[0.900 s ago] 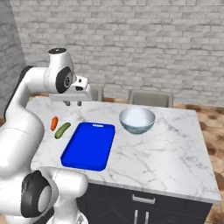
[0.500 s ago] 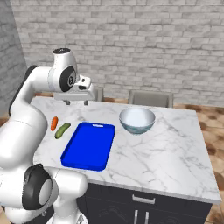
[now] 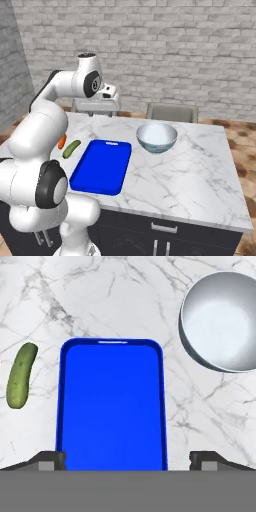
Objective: Place the two vegetables and bowl onto the tray for setting up a vegetable dip station.
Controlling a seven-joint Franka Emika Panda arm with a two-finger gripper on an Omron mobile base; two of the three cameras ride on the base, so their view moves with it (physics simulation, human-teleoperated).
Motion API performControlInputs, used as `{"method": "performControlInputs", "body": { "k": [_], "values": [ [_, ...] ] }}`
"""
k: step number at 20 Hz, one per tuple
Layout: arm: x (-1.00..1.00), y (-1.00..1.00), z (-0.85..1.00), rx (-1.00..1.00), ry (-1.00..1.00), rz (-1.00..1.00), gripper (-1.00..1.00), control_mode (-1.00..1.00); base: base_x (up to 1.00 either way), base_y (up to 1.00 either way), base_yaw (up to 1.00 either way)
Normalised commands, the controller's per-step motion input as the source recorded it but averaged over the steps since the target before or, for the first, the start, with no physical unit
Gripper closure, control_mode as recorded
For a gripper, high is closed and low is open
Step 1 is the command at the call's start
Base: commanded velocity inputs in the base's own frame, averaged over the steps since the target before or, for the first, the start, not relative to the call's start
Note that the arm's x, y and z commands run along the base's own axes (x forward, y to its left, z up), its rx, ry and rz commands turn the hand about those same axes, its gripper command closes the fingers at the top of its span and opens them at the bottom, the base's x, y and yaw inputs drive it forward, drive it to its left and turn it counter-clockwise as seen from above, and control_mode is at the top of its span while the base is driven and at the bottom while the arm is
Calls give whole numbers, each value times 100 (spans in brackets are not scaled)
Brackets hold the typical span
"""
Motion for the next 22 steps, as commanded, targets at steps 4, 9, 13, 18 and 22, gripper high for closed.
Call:
{"method": "performControlInputs", "body": {
  "k": [4, 9, 13, 18, 22],
  "values": [
    [37, -28, -18, 1, 0, 0, -100, -100, 0, 0, 0],
    [37, -40, -39, 0, 0, 0, -100, -100, 0, 0, 0],
    [38, -42, -31, 2, 0, -2, -100, -100, 0, 0, 0],
    [36, -33, -14, 2, 4, 0, -100, -100, 0, 0, 0],
    [23, -27, -4, 0, 2, 3, -100, -100, 0, 0, 0]
  ]
}}
